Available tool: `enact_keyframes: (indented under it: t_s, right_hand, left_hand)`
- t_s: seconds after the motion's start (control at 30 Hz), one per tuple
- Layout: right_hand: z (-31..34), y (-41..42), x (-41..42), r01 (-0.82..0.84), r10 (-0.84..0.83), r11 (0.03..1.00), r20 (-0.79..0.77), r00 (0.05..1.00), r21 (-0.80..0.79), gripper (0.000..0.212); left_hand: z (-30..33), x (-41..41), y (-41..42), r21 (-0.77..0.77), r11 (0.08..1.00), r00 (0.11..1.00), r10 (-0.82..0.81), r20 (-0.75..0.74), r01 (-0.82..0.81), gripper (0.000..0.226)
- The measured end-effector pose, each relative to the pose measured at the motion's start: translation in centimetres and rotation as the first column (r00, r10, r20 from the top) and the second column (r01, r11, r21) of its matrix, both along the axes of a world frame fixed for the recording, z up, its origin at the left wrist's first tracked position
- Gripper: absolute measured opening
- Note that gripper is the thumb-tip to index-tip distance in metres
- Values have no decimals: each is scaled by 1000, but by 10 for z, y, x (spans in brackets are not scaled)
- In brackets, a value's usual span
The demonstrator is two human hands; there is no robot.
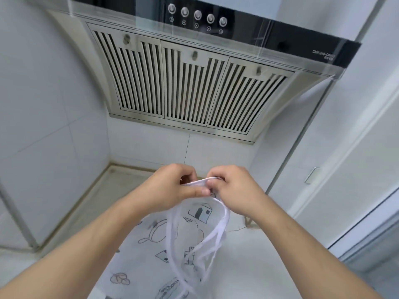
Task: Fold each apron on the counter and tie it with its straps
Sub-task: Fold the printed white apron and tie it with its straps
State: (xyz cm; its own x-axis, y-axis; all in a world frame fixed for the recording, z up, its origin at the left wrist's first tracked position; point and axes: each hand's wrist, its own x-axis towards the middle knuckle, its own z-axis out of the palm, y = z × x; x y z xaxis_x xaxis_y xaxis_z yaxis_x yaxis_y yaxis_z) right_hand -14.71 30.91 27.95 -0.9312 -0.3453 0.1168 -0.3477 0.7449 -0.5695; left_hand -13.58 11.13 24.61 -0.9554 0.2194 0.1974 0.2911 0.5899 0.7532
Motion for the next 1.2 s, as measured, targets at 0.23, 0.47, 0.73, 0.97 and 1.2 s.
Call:
enact_keyframes:
  t_s: [0.23, 0.47, 0.73, 0.97, 1.2]
  right_hand:
    - [1, 13, -6, 107, -134, 972, -123, 983, -207, 30]
    - [25, 30, -4, 1, -7, 995, -57, 998, -101, 30]
    - [25, 56, -20, 68, -79, 867, 2, 997, 493, 4]
    - [13, 76, -36, 68, -175, 792, 118, 977, 607, 26]
    - [78, 81, -27, 278, -233, 961, -592, 771, -16, 23]
  left_hand:
    - [16, 1, -15, -248, 948, 978, 179, -108, -200, 11]
    - [30, -4, -48, -407, 803, 900, 405, -161, -434, 22]
    - [17, -4, -70, -418, 758, 864, 469, -181, -500, 24]
    - [8, -1, -87, -297, 911, 955, 295, -11, -285, 23]
    - [75, -4, -98, -240, 834, 752, 276, -599, -497, 30]
